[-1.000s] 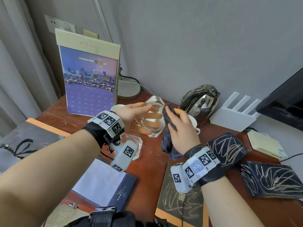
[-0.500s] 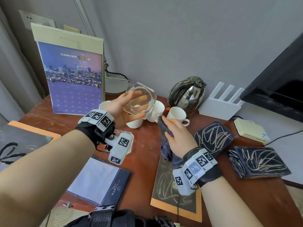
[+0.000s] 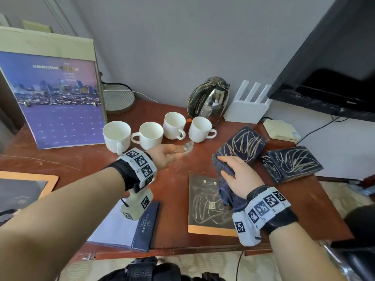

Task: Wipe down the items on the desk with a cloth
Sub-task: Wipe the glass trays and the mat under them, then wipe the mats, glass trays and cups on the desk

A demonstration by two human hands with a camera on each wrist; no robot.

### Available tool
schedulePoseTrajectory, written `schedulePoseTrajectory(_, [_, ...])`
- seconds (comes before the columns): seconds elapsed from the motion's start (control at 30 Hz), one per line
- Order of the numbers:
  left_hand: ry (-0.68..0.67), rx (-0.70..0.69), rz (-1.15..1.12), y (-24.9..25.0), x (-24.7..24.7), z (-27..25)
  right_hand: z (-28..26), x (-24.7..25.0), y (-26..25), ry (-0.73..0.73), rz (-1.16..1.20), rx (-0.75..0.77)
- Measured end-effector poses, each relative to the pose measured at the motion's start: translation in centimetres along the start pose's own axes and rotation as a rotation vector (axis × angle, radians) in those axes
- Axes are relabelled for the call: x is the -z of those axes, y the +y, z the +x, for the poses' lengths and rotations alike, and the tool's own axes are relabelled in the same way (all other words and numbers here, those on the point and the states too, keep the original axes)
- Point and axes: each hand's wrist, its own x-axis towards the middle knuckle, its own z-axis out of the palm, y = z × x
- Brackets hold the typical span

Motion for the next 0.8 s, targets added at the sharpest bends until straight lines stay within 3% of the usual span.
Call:
schedulePoseTrajectory(0.1, [0.009,0.019,0.221,-0.6,-1.3,0.9,-1.4,-0.5,1.2,-0.009,0.002,-0.05])
schedulePoseTrajectory(0.33, [0.04,0.082,0.369,-2.0,-3.8,4.4,-2.4,-1.5,5.5,-0.075,0.008,-0.086])
schedulePoseTrajectory(0.47, [0.099,0.14,0.506,-2.8,-5.2,6.4,-1.0,-1.2,8.3,-0.157,-0.009,-0.052])
schedulePoseTrajectory(0.7, [0.211,0.256,0.521,-3.6,-7.0,8.2,0.9,-1.4,12.1,-0.32,-0.049,0.063])
schedulePoseTrajectory(0.8, [0.186,0.268,0.589,-4.2,-7.6,8.5,1.5,-1.6,13.0,-0.351,-0.06,0.096])
